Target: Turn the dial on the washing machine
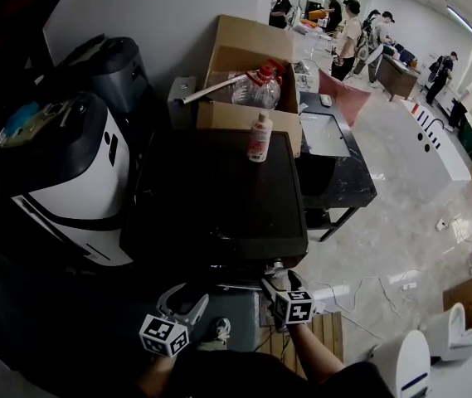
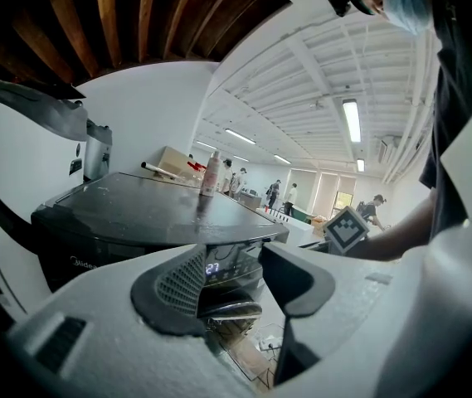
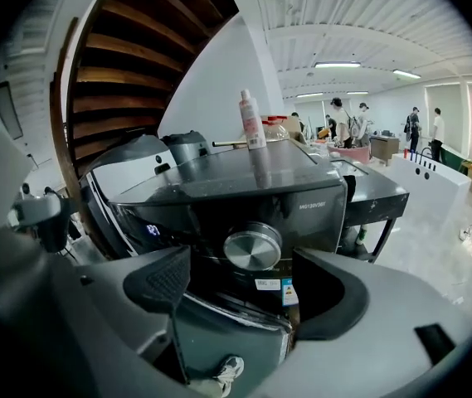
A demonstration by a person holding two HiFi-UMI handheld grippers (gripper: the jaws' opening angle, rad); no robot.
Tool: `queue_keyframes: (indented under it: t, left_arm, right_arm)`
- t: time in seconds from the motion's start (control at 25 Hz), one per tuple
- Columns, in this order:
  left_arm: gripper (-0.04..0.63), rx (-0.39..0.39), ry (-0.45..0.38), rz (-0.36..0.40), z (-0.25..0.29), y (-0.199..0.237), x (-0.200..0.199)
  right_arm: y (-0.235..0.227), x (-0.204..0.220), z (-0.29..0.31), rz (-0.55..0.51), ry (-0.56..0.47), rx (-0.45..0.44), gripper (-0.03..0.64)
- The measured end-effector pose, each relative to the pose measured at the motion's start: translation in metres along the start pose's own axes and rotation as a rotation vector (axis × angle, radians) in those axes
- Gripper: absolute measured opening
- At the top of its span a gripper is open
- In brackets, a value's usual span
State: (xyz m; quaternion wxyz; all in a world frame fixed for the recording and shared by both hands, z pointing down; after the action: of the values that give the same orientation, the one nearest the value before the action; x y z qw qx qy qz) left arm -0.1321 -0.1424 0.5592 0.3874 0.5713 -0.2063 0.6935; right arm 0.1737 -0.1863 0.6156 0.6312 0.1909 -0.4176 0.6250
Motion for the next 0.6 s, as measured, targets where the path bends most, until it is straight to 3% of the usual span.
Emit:
queue_keyframes:
  t: [0.32, 0.6]
  left_arm:
    - [0.206, 0.042, -0.014, 0.025, -0.003, -0.027, -0.005]
    - [0.195, 0.063, -0.014, 0.052, -0.021, -0.062, -0.003]
  right_arm:
    - [0.015, -0.006, -0.067, 0.034, -0.139, -0.035, 0.334]
    - [0.03, 0.0, -0.132, 0.033, -0.236, -0.087, 0.242]
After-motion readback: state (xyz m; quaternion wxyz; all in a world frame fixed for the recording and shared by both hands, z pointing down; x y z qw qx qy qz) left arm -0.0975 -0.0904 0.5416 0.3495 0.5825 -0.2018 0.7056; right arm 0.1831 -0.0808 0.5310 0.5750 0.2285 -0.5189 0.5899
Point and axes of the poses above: the fingertips, and each gripper's own axes: z forward along the fingers, y to its left, x out of its underside, the point moved 9 cm from there along -z, backward along the fingers, and after that the axes turned 6 degrees about z, right-handed, at the moved point
